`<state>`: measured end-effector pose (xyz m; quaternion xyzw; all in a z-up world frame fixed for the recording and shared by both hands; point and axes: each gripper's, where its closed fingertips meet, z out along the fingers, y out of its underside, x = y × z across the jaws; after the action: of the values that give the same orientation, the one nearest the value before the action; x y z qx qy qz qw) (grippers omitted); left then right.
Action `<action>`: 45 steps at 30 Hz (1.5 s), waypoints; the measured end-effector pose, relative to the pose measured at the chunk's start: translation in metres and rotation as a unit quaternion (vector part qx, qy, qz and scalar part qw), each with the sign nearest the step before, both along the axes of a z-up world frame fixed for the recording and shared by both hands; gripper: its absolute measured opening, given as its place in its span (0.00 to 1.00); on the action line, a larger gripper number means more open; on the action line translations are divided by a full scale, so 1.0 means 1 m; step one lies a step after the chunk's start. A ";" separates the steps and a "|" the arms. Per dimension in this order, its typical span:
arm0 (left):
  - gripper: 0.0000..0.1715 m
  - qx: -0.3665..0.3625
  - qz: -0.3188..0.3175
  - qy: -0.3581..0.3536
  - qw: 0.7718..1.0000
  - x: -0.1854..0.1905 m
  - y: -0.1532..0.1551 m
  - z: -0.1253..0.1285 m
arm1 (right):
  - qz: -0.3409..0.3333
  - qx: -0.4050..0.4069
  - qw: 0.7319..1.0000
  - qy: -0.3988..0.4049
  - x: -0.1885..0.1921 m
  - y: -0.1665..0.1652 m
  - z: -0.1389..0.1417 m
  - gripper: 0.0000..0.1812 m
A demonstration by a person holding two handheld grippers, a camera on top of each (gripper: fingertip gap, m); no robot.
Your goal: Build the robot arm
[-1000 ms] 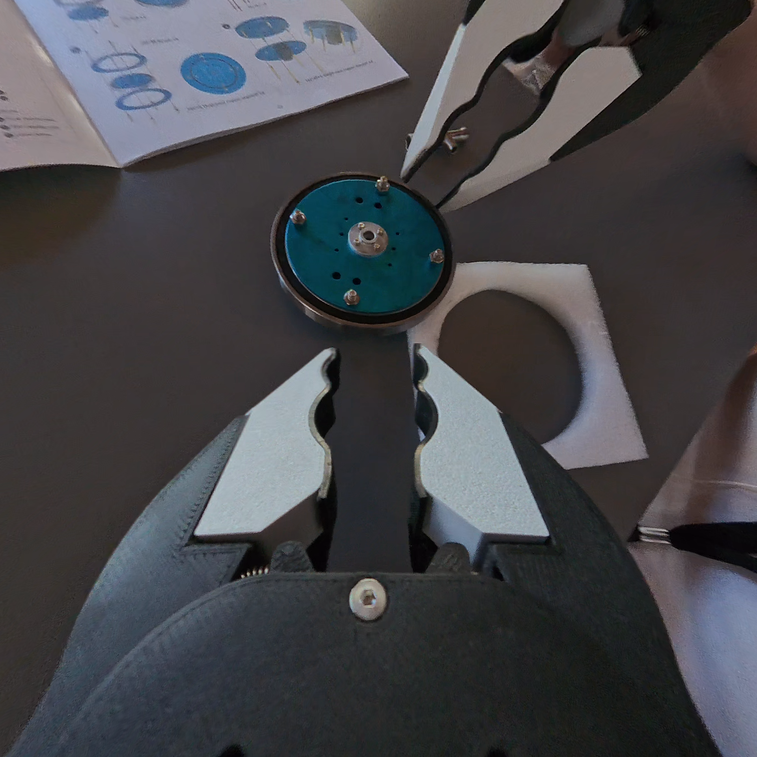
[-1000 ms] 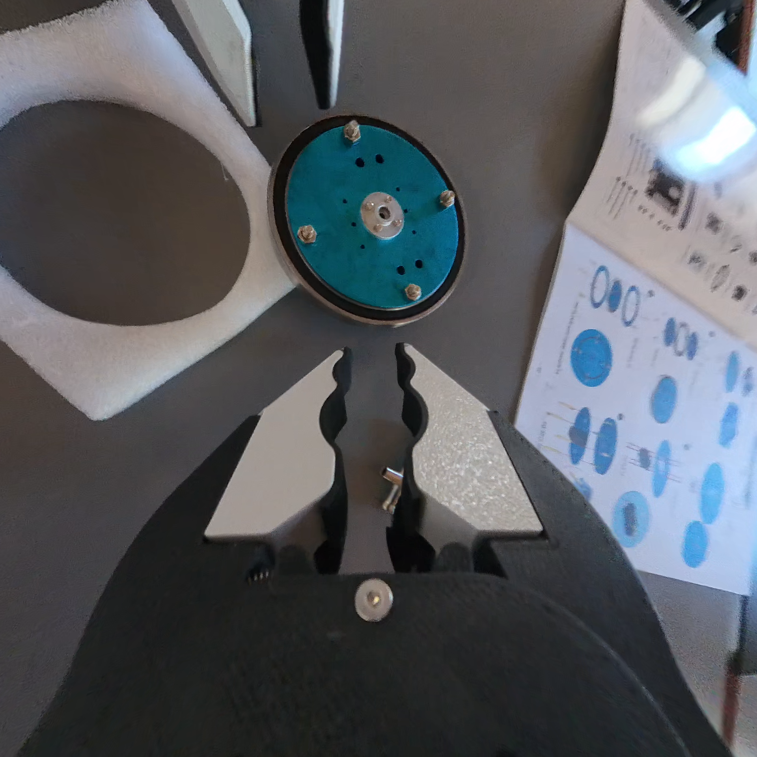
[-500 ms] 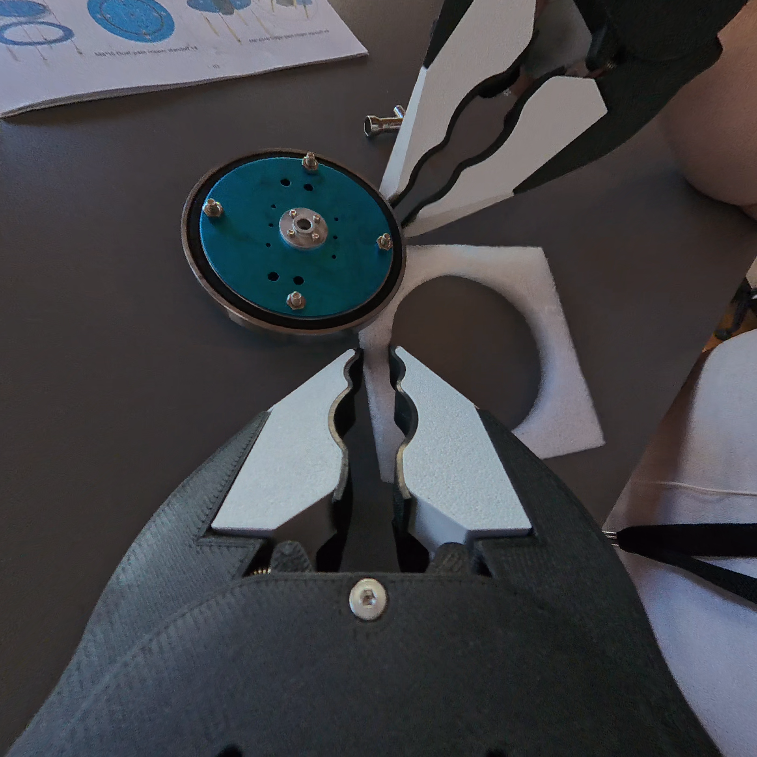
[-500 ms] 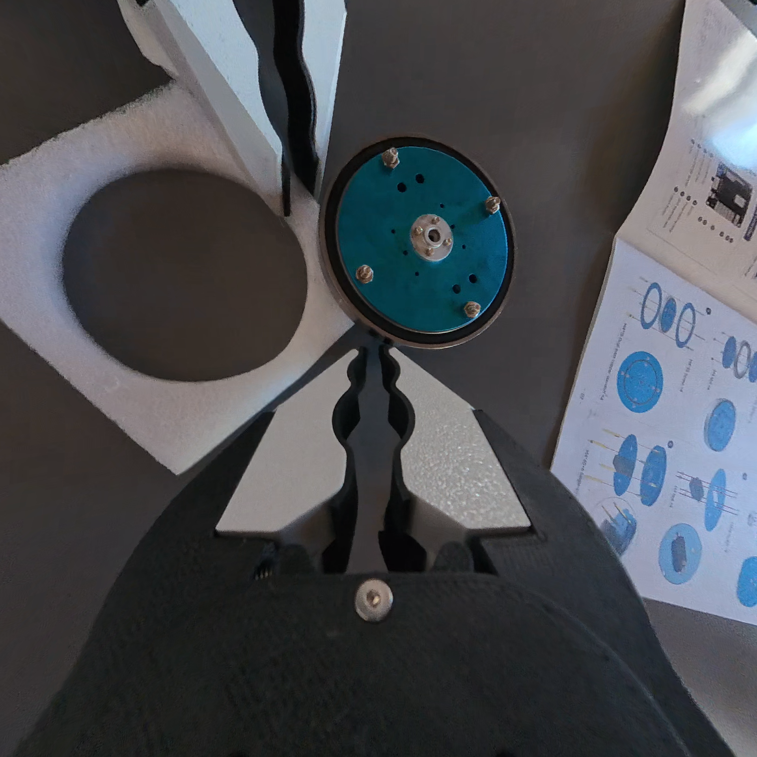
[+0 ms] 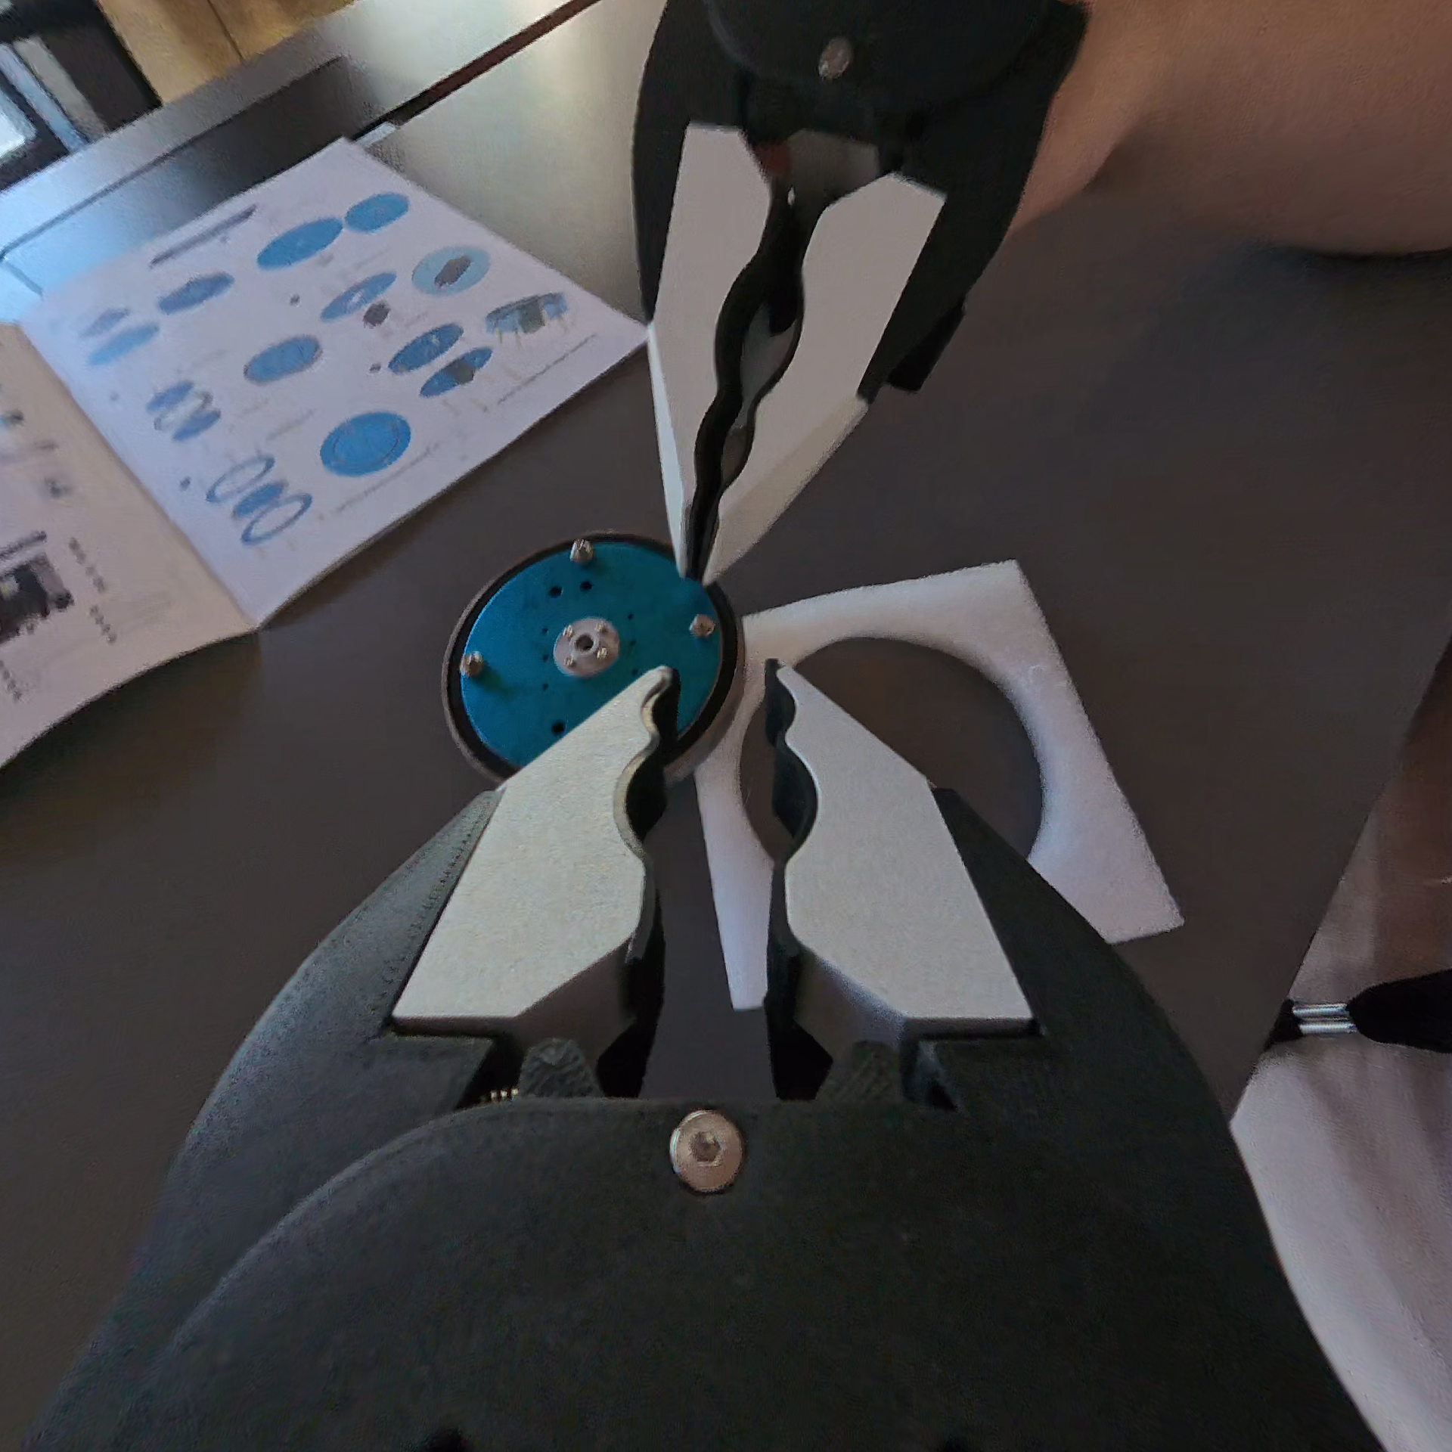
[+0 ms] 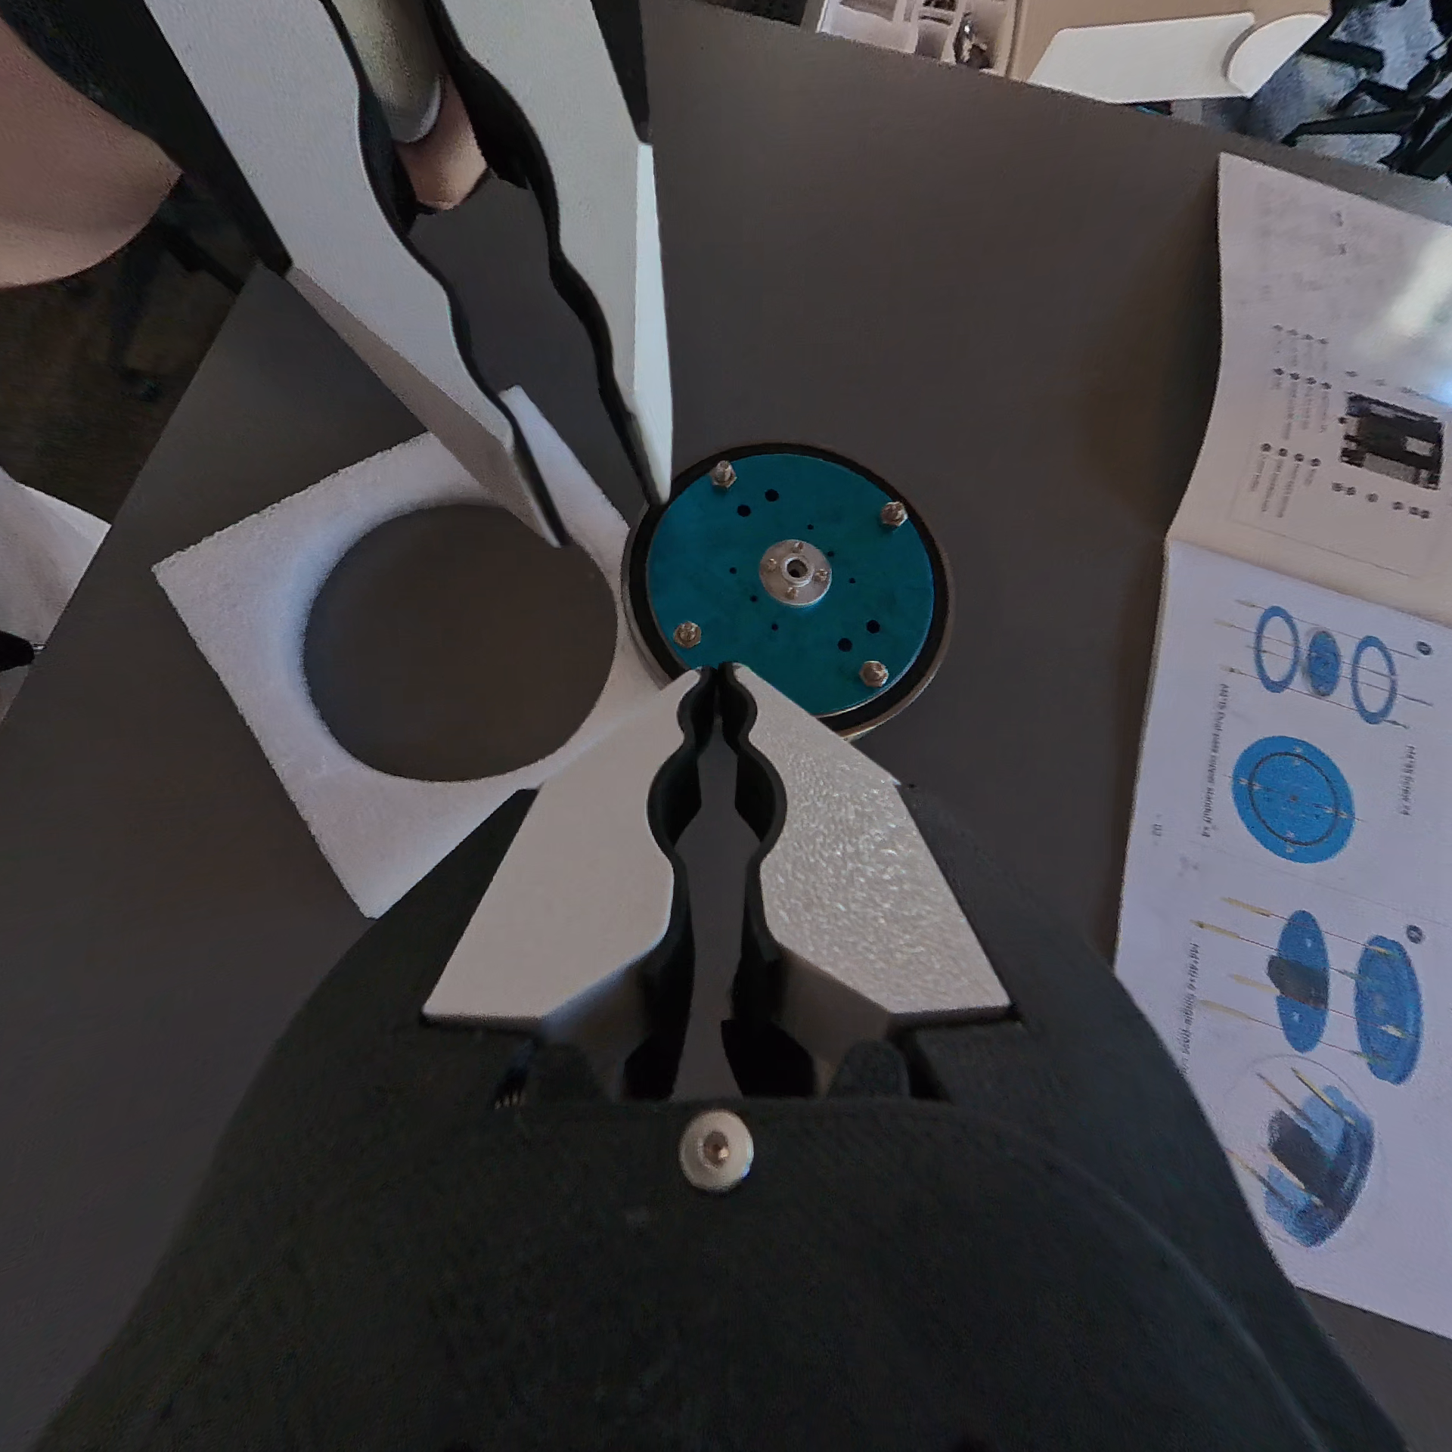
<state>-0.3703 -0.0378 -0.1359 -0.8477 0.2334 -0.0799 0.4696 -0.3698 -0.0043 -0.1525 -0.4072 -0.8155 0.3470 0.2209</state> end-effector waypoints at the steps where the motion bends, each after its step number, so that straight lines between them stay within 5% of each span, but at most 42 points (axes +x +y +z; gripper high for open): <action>1: 0.08 0.007 -0.006 0.003 1.000 0.003 0.004 0.002 | 0.001 0.000 1.000 0.000 0.001 0.000 -0.001 0.00; 7: 0.03 -0.038 -0.033 0.041 0.998 -0.006 0.024 -0.011 | -0.010 0.028 1.000 -0.001 0.013 0.018 0.003 0.00; 16: 0.00 -0.095 -0.061 0.058 0.992 -0.011 0.025 -0.022 | -0.111 0.024 0.993 -0.025 0.046 0.093 0.026 0.11; 22: 0.00 -0.101 -0.064 0.074 0.990 -0.011 0.025 -0.023 | -0.175 -0.021 0.984 -0.026 0.062 0.096 -0.003 0.17; 28: 0.00 -0.102 -0.066 0.050 0.991 -0.011 0.026 -0.023 | -0.208 -0.034 0.970 -0.120 0.066 0.093 -0.018 0.17; 34: 0.00 -0.095 -0.068 0.045 0.992 -0.010 0.027 -0.022 | -0.251 -0.076 0.961 -0.081 0.063 0.091 -0.027 0.16; 39: 0.00 -0.091 -0.078 0.041 0.992 -0.010 0.028 -0.022 | -0.198 0.011 0.980 -0.003 0.057 0.087 -0.024 0.28; 43: 0.00 -0.087 -0.091 0.028 0.992 -0.009 0.030 -0.022 | -0.122 0.202 0.970 0.057 0.056 0.083 -0.018 0.20; 45: 0.00 -0.089 -0.097 0.021 0.991 -0.009 0.030 -0.022 | -0.106 0.221 0.969 0.032 0.055 0.078 -0.021 0.20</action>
<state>-0.3794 -0.0076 -0.1577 -0.8608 0.3167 -0.1275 0.3774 -0.3148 0.0736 -0.1737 -0.4209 -0.8168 0.1457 0.3667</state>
